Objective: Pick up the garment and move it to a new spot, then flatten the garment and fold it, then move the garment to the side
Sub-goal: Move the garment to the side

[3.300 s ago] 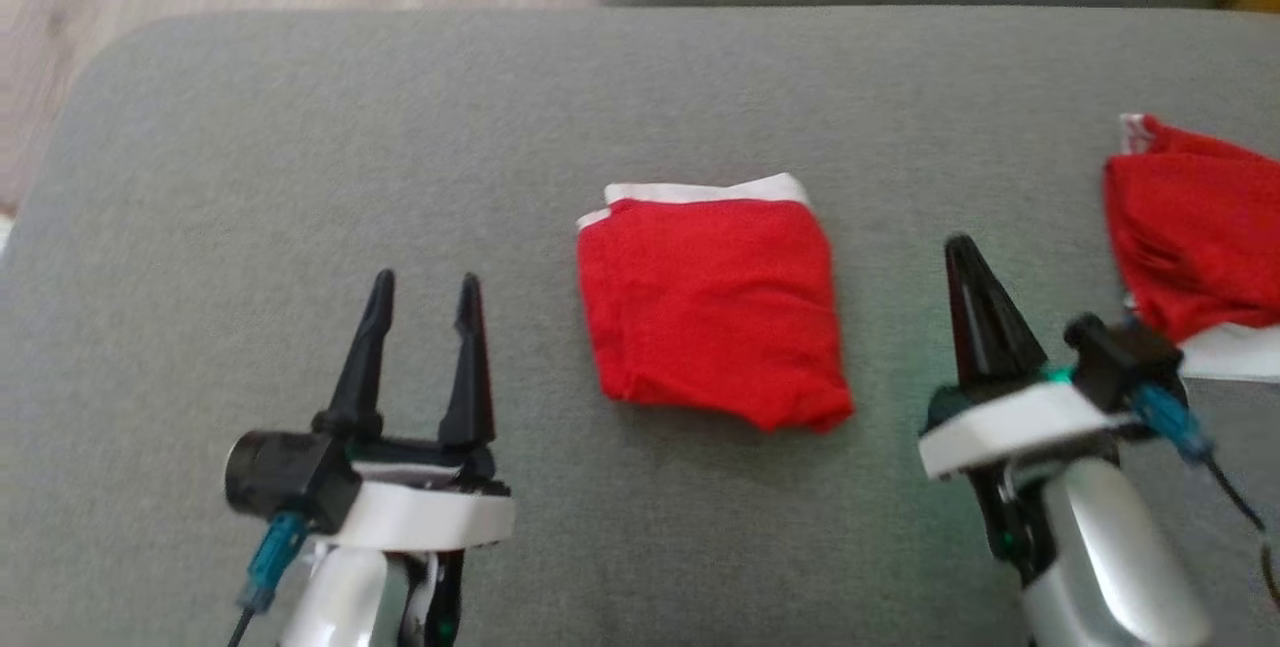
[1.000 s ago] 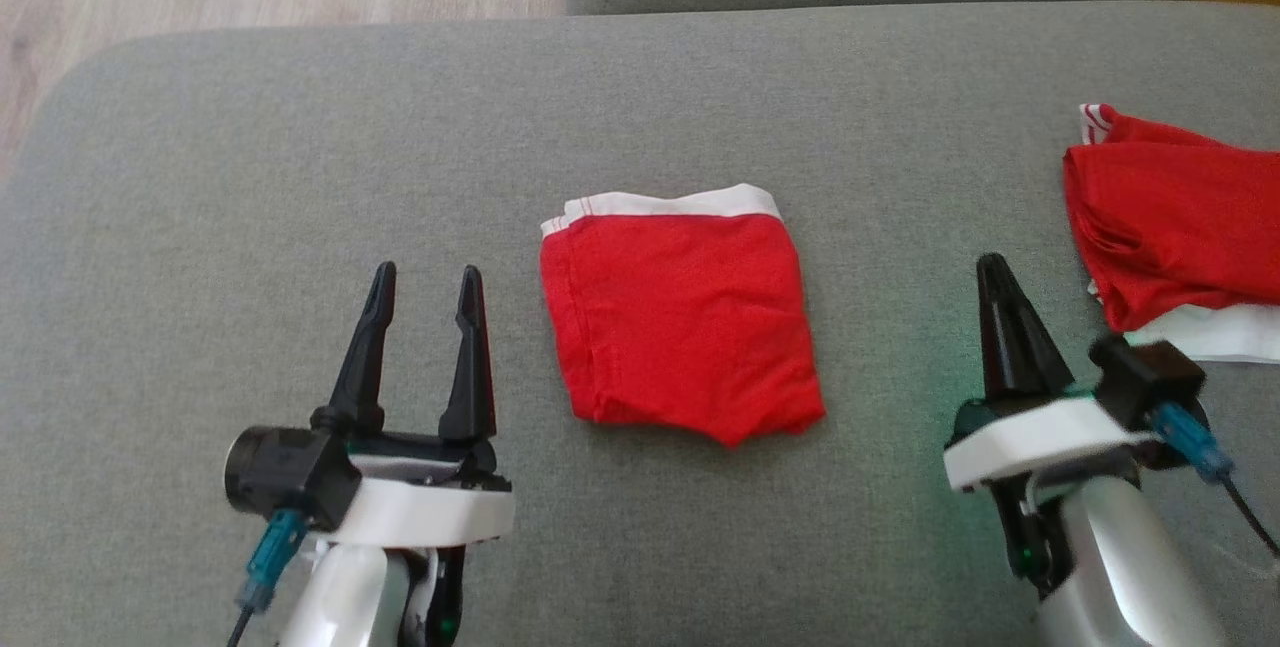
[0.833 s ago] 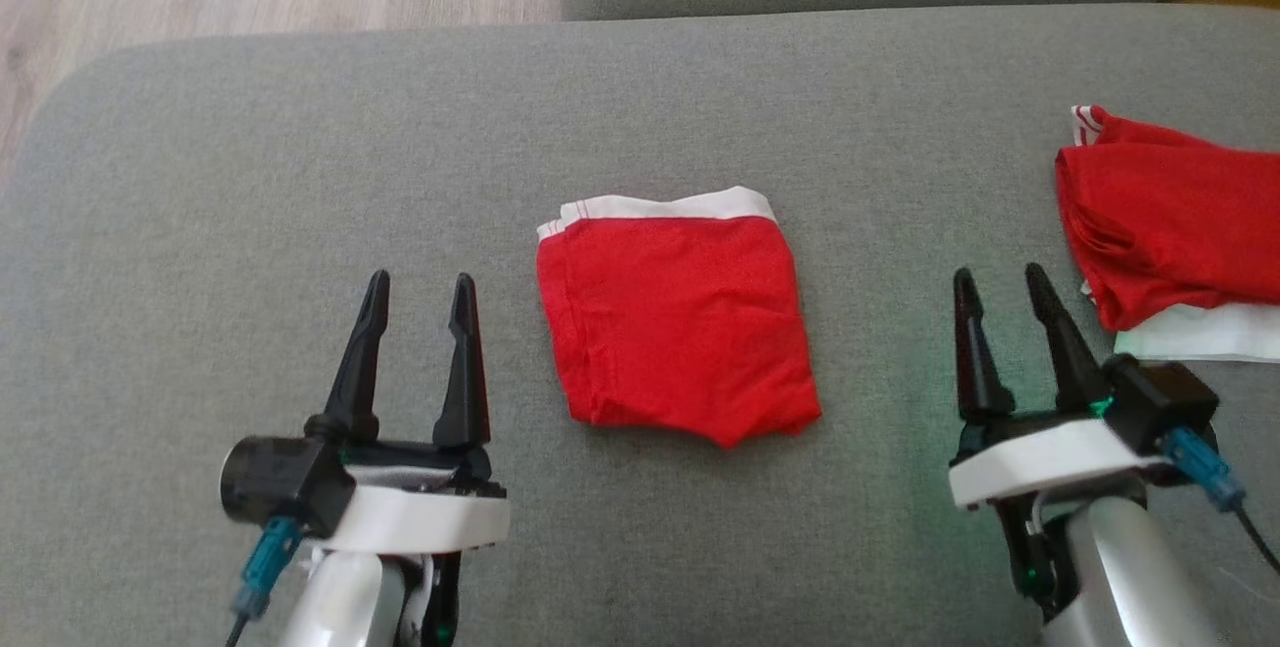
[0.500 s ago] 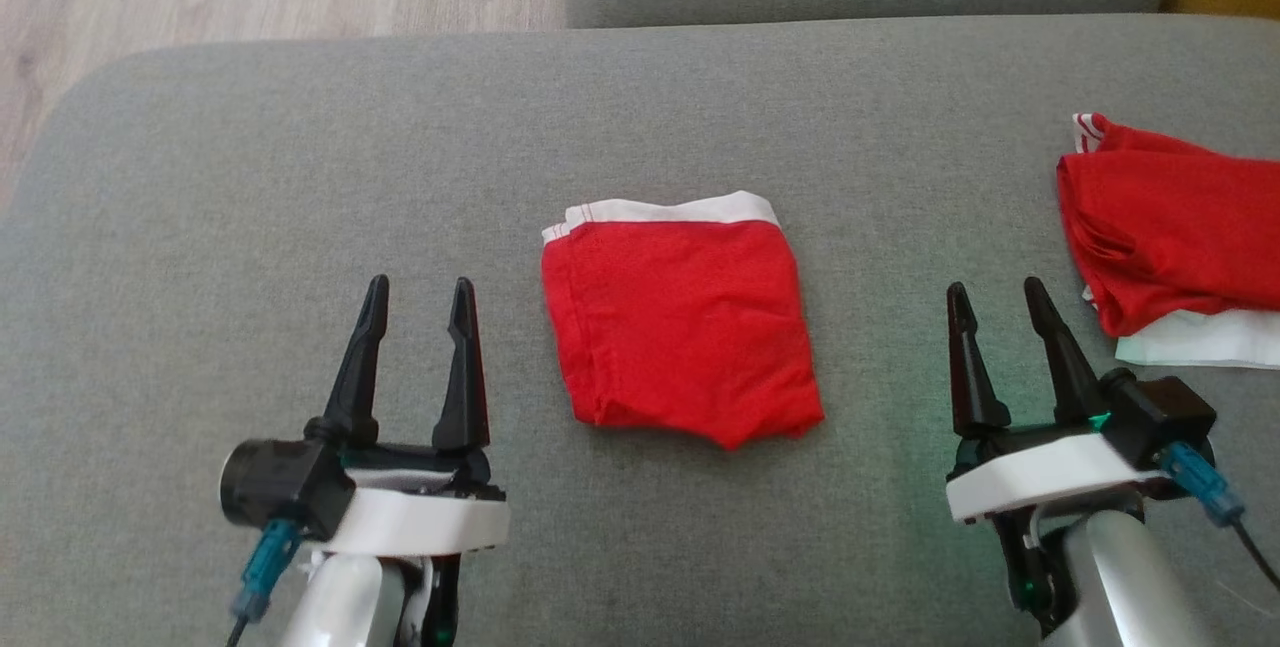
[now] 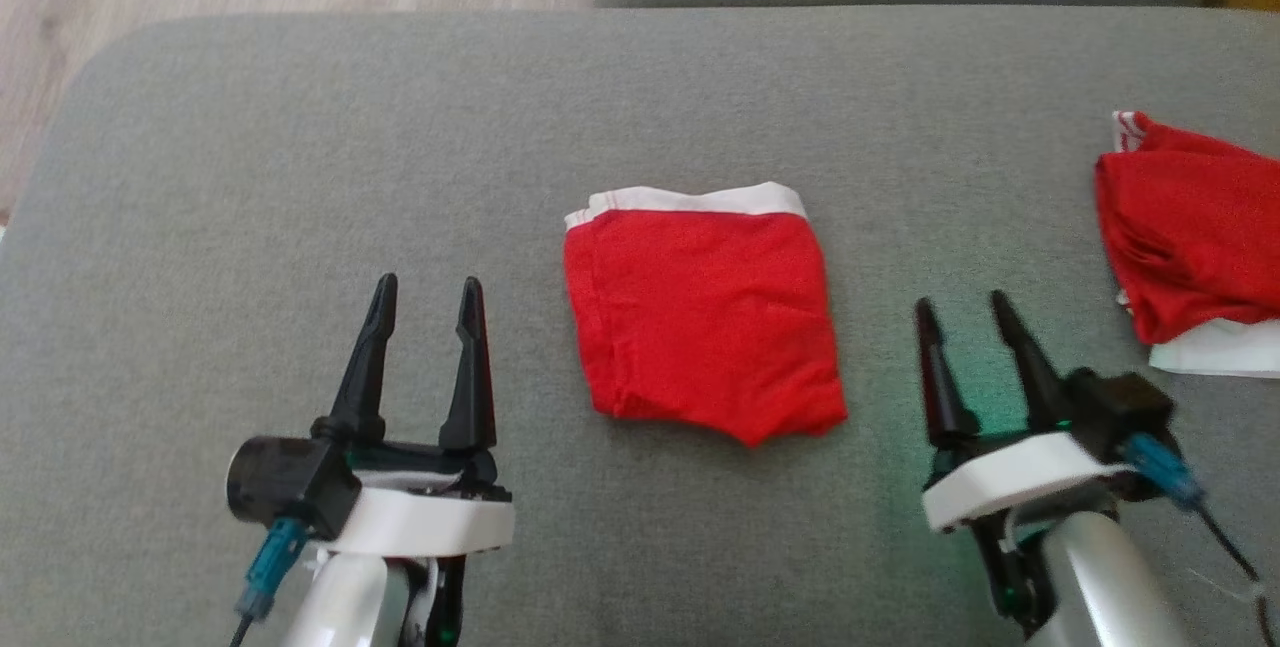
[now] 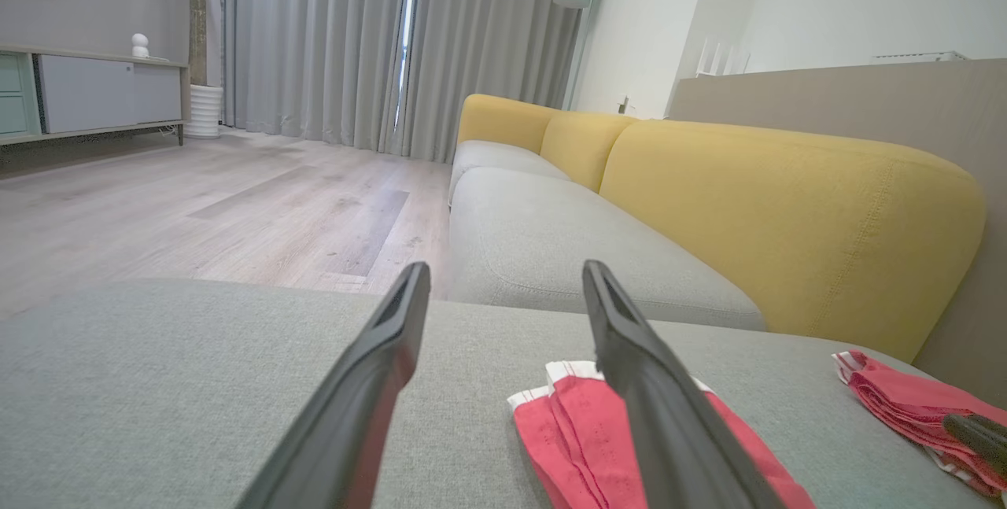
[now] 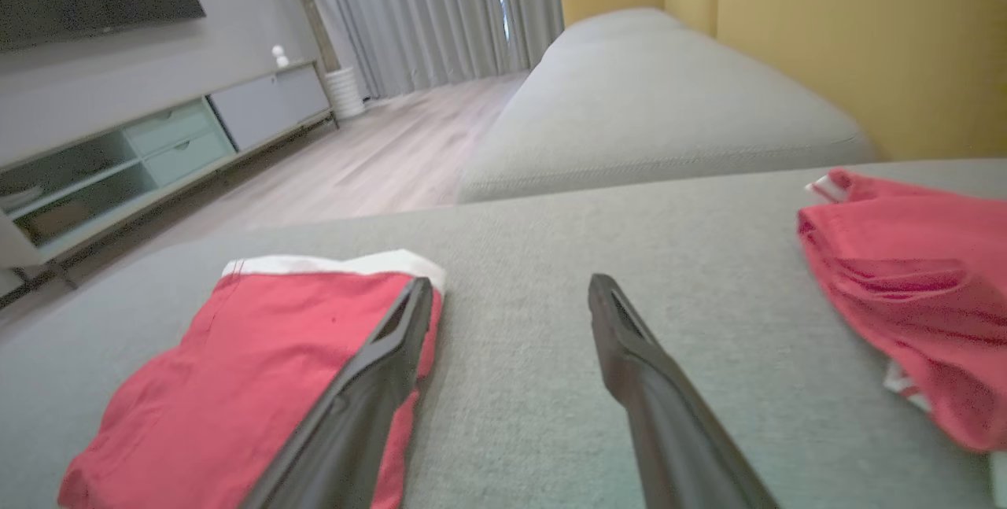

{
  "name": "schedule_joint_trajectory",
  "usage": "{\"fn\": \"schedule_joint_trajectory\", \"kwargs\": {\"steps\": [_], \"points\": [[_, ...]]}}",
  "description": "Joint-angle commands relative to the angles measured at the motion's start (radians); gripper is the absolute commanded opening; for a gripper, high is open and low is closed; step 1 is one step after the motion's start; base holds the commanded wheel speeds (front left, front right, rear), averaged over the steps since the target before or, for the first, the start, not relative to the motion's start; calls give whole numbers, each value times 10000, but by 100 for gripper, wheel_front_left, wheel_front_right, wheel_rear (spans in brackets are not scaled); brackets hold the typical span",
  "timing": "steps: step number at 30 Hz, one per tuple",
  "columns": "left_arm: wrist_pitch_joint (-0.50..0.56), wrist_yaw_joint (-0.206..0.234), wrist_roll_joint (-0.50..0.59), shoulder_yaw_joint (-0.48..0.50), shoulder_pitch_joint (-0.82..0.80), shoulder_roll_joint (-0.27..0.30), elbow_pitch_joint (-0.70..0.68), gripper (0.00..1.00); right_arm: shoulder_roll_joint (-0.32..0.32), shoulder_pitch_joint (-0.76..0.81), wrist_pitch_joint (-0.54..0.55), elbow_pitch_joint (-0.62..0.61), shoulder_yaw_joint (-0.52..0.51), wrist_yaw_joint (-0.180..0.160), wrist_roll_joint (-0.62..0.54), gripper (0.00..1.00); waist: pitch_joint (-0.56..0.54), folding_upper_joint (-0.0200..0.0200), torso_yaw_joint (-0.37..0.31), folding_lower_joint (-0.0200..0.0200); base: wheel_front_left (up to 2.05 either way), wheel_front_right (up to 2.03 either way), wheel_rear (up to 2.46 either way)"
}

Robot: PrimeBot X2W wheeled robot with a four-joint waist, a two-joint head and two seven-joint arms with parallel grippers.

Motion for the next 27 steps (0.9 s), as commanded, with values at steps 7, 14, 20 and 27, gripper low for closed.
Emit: {"fn": "schedule_joint_trajectory", "kwargs": {"steps": [7, 14, 20, 27], "points": [[-51, -39, -105, -6, -500, 29, -312, 100, 9, -1060, 906, 588, 1016, 75, -232, 100, 497, 0, 611, 0, 0, 0, 0], [-51, 28, -177, -190, -674, 29, -251, 100, 9, -1785, 1608, 2015, 1330, 75, 490, 100, 790, 0, 1200, 0, 0, 0, 0], [-51, 33, -218, -291, -713, 29, -242, 100, 9, -2365, 1657, 3048, 1710, 75, 1112, 100, 934, 0, 1514, 0, 0, 0, 0], [-51, -26, -98, -238, -850, 29, -280, 100, 9, -2814, 1336, 4068, 2265, 75, 1355, 25, 1048, 0, 1806, 0, 0, 0, 0]]}}
